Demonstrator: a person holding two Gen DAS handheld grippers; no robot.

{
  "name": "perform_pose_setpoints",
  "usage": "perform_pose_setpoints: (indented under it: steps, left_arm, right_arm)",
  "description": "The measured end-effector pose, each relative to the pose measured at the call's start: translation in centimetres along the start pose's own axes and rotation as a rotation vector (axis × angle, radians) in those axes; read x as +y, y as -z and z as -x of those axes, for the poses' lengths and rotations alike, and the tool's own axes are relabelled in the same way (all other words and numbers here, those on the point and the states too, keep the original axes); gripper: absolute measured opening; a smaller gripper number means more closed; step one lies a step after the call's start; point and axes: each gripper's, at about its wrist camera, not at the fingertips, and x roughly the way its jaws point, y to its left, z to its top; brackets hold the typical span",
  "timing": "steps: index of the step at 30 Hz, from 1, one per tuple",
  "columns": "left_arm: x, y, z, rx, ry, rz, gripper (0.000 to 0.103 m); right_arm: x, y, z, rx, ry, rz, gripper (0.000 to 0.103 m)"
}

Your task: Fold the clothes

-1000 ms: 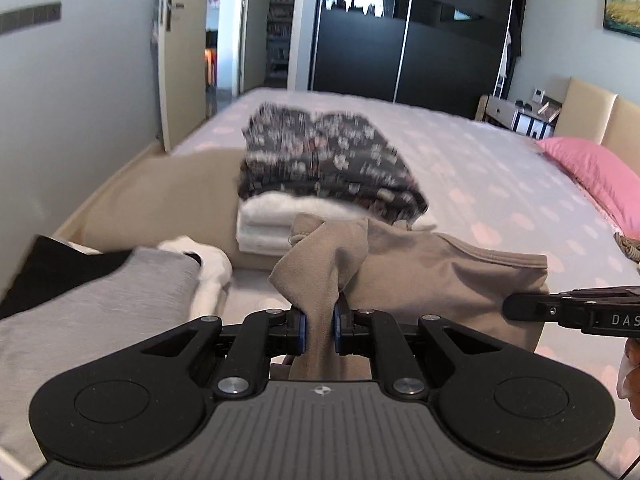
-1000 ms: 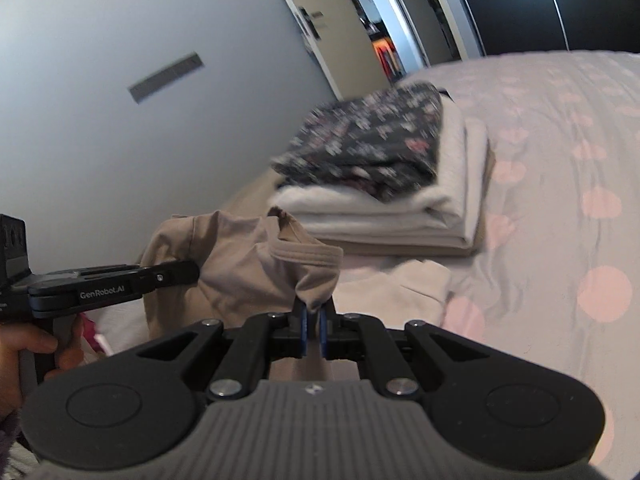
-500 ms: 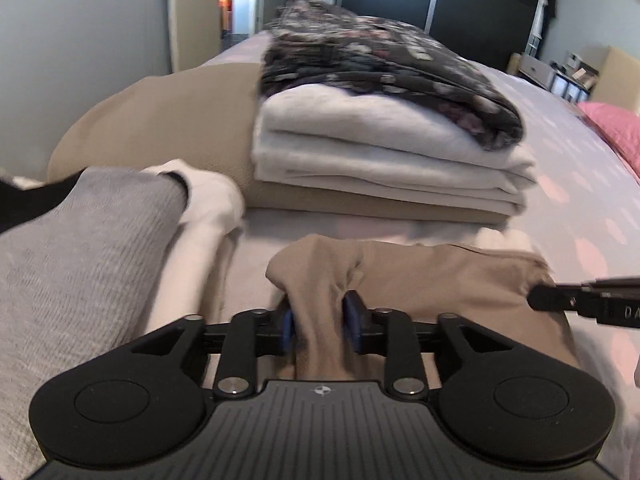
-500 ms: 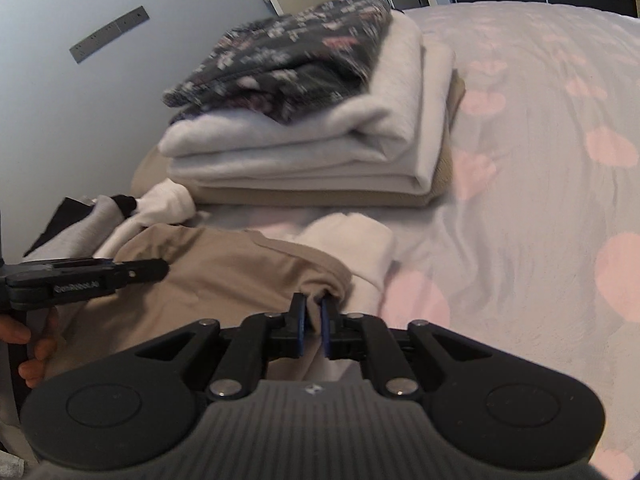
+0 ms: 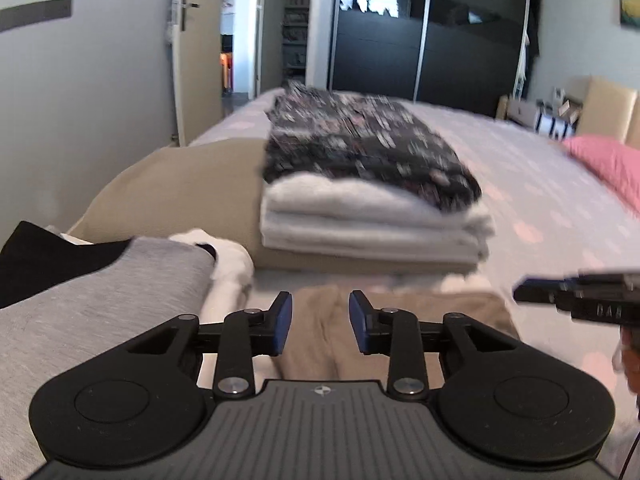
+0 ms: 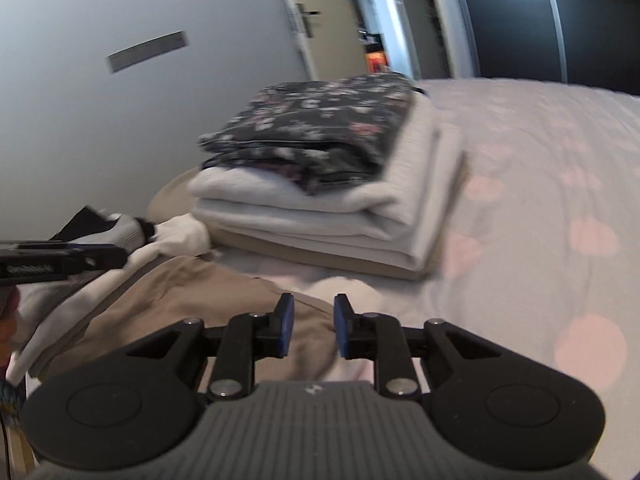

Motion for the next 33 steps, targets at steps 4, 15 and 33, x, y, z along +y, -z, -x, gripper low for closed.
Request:
perform_pose_setpoints:
  steps: [4,15,33]
  left_arm:
    - [-0.3,0.4,-2.8,0.054,-0.042,-0.016,0.027]
    - [1.2,1.1,-4.9,0.123,-0.061,0.014,0.025]
    - [-1.2,5.6,2.6,0.225,-0.042,-0.137,0.01]
  right_arm:
    - [0.4,0.3,-1.7,0.04,0.007,0.018,0.021]
    - [-0.3,0.8,-3.3,0.082,0.057,0.0,0.014]
    - [6.5,6.8,3.4,0.118,-0.033,0.183,0.018]
